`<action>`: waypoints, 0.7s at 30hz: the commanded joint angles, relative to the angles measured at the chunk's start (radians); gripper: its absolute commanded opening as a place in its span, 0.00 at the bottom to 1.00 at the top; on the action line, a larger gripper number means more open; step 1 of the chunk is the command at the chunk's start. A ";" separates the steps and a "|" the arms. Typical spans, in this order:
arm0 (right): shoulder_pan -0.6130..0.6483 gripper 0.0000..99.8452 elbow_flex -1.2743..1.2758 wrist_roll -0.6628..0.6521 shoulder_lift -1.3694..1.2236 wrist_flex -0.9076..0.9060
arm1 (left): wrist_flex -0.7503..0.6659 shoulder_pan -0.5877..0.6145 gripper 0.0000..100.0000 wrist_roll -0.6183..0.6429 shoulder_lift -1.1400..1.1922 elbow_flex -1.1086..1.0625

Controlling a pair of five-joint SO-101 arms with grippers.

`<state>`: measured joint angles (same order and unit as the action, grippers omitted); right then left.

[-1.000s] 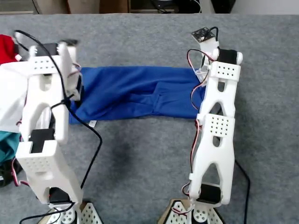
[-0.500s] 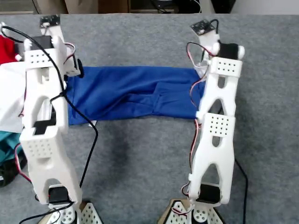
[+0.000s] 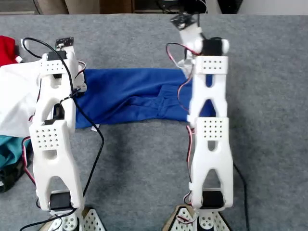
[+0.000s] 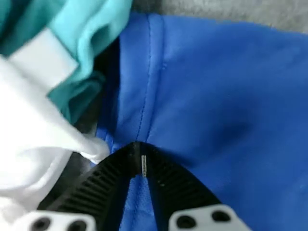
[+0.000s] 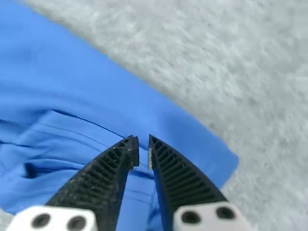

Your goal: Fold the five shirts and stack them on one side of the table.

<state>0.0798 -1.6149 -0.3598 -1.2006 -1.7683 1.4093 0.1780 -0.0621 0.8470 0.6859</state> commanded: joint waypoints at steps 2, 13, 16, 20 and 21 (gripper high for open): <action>0.007 0.06 0.025 0.011 -0.056 0.011 | -0.012 0.008 0.03 0.002 0.027 0.048; -0.203 0.06 0.001 -0.006 -0.189 -0.014 | 0.041 -0.060 0.03 0.000 0.036 0.063; -0.255 0.06 0.001 -0.066 -0.189 -0.015 | 0.104 -0.091 0.03 0.000 0.039 0.147; -0.305 0.06 0.001 -0.149 -0.189 -0.014 | 0.172 -0.121 0.03 0.000 0.045 0.293; -0.311 0.06 0.001 -0.167 -0.189 -0.014 | 0.186 -0.127 0.03 -0.002 0.047 0.327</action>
<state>-0.1749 -1.5904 -0.4764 -1.3894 -1.7653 1.5535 0.0736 -0.0621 0.9083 0.8853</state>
